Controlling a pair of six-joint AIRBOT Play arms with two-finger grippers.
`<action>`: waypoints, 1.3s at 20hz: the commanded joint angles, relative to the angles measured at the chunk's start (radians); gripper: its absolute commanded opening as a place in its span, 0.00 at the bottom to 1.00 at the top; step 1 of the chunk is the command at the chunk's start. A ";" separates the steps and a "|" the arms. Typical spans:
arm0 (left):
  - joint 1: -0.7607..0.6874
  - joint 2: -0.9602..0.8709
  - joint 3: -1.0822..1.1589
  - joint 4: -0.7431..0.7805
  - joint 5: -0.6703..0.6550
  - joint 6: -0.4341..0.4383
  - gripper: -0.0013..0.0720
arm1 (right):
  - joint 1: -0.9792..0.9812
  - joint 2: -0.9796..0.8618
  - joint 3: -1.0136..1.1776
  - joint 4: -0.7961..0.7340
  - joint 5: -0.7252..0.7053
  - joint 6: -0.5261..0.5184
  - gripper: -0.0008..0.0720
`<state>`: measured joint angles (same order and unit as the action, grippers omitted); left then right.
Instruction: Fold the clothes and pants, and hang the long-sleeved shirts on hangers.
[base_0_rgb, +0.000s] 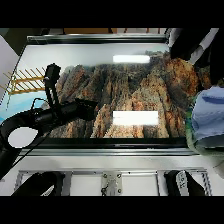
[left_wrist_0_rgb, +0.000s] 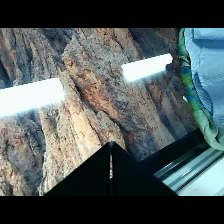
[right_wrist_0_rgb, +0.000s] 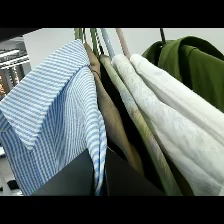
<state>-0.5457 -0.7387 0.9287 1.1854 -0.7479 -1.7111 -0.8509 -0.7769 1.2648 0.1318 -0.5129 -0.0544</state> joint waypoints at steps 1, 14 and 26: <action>-0.001 0.000 0.000 0.002 0.001 0.022 0.04 | -0.004 0.039 -0.011 0.004 -0.010 -0.006 0.03; -0.001 0.000 0.000 0.000 0.034 0.029 0.04 | 0.038 0.062 -0.012 -0.005 0.968 0.206 0.92; 0.134 -0.045 0.000 -0.010 0.118 0.027 0.04 | 0.930 -0.267 -0.014 -0.840 1.466 0.571 0.92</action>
<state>-0.4625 -0.7609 0.9287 1.1782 -0.6373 -1.6825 -0.1818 -0.9897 1.2510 -0.3878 0.9585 0.4248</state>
